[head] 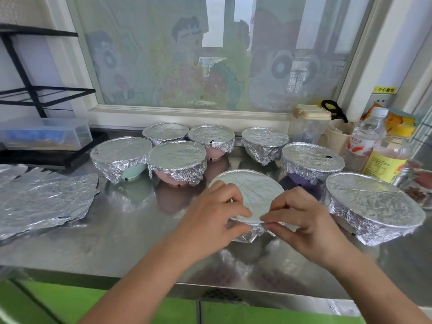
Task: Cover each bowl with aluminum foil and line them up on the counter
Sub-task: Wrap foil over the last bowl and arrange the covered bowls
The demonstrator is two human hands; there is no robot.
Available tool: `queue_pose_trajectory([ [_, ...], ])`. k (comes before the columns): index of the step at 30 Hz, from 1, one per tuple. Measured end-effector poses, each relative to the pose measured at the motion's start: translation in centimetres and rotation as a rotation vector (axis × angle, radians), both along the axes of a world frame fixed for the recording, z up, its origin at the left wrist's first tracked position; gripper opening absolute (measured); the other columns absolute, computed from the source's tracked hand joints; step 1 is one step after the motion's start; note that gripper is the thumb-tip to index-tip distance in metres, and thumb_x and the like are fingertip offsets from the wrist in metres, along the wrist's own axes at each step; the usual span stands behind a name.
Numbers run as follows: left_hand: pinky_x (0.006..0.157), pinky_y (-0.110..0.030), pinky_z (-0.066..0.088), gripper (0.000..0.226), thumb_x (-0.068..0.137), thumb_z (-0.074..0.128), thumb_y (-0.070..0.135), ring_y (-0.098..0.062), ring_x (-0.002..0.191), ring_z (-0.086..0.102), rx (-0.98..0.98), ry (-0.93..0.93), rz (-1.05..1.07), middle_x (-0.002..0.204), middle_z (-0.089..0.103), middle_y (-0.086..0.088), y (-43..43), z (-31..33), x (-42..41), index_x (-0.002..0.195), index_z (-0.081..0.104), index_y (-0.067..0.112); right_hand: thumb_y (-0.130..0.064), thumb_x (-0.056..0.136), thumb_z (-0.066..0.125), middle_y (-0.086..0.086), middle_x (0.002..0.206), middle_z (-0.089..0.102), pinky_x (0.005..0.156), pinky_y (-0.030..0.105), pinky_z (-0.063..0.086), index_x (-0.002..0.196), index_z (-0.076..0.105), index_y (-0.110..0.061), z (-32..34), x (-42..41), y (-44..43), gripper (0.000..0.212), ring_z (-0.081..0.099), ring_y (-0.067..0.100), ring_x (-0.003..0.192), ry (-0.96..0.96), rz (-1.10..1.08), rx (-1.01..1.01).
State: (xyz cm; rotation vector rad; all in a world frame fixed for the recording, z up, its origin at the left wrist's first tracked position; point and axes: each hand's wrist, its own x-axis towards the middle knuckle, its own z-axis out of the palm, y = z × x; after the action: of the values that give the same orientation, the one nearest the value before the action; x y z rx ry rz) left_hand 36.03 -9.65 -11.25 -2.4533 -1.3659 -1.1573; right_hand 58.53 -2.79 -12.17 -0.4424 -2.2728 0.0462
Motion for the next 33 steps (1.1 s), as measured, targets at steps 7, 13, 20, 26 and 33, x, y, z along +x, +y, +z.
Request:
queue_pose_trajectory([
  [7,0.073,-0.021,0.039,0.005,0.08,0.076,0.022,-0.01,0.079,0.048,-0.025,-0.064,0.011,0.08,0.053,0.009,-0.1,-1.2,1.2,0.078,0.073,0.018,-0.025,0.089,0.066,-0.004,0.084,0.06,0.07,0.025,0.046,0.088,0.078,-0.014,-1.1,-1.3,-0.7,0.016,0.055,0.014,0.079,0.039,-0.003,-0.021],
  [13,0.074,-0.017,0.039,0.013,0.083,0.069,0.03,-0.01,0.079,0.05,-0.068,-0.082,-0.006,0.082,0.052,0.01,0.2,-1.0,-0.2,0.079,0.073,0.018,-0.034,0.088,0.065,-0.004,0.088,0.061,0.073,0.025,0.047,0.093,0.078,-0.014,-1.0,-1.1,-0.4,0.024,0.058,0.016,0.082,0.037,-0.018,-0.061],
  [20,0.077,-0.02,0.041,0.023,0.081,0.066,0.04,-0.012,0.084,0.051,-0.062,-0.061,-0.011,0.087,0.056,0.01,0.9,-1.2,-1.8,0.087,0.075,0.019,-0.023,0.09,0.066,-0.002,0.087,0.059,0.073,0.028,0.047,0.087,0.075,-0.012,-0.5,-1.3,0.1,0.015,0.055,0.017,0.081,-0.01,-0.013,-0.009],
  [26,0.074,-0.018,0.039,0.019,0.081,0.068,0.037,-0.014,0.079,0.05,-0.047,-0.097,-0.002,0.082,0.054,0.011,1.4,-1.4,-1.9,0.078,0.075,0.02,-0.026,0.092,0.063,0.001,0.087,0.059,0.07,0.029,0.045,0.091,0.074,-0.011,-0.8,-2.9,-0.6,0.019,0.053,0.02,0.077,-0.04,-0.029,0.03],
  [33,0.077,-0.019,0.042,0.021,0.077,0.071,0.039,-0.011,0.082,0.055,-0.126,-0.15,-0.045,0.086,0.057,0.012,1.5,-1.1,-3.2,0.086,0.077,0.021,-0.025,0.092,0.063,-0.001,0.088,0.059,0.071,0.031,0.047,0.091,0.076,-0.012,-1.1,-1.6,0.4,0.018,0.055,0.019,0.08,-0.027,-0.046,0.002],
])
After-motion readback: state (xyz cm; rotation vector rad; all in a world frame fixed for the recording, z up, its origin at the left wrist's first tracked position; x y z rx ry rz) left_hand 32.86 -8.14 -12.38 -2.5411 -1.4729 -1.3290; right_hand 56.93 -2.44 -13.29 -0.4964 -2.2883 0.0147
